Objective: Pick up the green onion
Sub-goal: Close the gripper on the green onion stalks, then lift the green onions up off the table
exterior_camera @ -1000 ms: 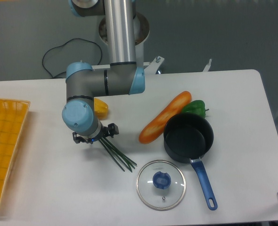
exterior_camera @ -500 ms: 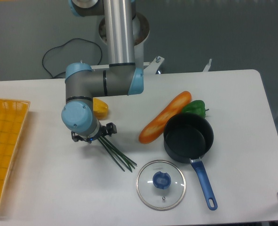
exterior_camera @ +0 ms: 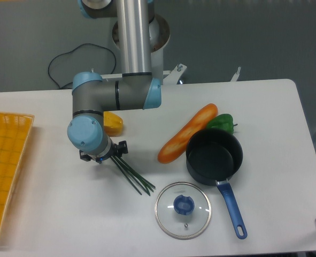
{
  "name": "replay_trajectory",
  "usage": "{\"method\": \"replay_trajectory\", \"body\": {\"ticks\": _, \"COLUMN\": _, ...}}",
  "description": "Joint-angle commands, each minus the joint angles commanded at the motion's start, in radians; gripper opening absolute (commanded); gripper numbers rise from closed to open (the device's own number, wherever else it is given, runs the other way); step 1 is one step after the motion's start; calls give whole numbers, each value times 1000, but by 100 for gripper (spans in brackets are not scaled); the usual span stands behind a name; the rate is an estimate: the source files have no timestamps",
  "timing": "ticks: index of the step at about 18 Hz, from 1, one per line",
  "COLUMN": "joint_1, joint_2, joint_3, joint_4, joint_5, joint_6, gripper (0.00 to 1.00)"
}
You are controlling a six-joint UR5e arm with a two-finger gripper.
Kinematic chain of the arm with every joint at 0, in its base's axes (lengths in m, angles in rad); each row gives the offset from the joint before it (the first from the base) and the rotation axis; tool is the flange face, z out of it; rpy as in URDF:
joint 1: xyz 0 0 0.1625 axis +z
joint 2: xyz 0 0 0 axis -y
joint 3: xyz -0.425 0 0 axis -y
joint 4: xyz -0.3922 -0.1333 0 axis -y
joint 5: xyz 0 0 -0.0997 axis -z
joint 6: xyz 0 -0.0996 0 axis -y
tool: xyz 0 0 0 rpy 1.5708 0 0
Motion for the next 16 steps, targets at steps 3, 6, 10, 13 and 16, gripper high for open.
{"method": "replay_trajectory", "body": {"ticks": 3, "joint_1": 0, "joint_2": -5, "joint_3": 0, "joint_4": 0, "joint_5": 3, "joint_6": 2, "gripper": 76}}
{"method": "replay_trajectory", "body": {"ticks": 6, "joint_1": 0, "joint_2": -3, "joint_3": 5, "joint_4": 0, "joint_5": 5, "joint_6": 3, "gripper": 74}}
{"method": "replay_trajectory", "body": {"ticks": 10, "joint_1": 0, "joint_2": -5, "joint_3": 15, "joint_4": -11, "joint_5": 8, "joint_6": 3, "gripper": 57}}
{"method": "replay_trajectory", "body": {"ticks": 13, "joint_1": 0, "joint_2": -3, "joint_3": 26, "joint_4": -26, "joint_5": 8, "joint_6": 21, "gripper": 47}}
{"method": "replay_trajectory", "body": {"ticks": 16, "joint_1": 0, "joint_2": -5, "joint_3": 31, "joint_4": -31, "joint_5": 9, "joint_6": 25, "gripper": 41}}
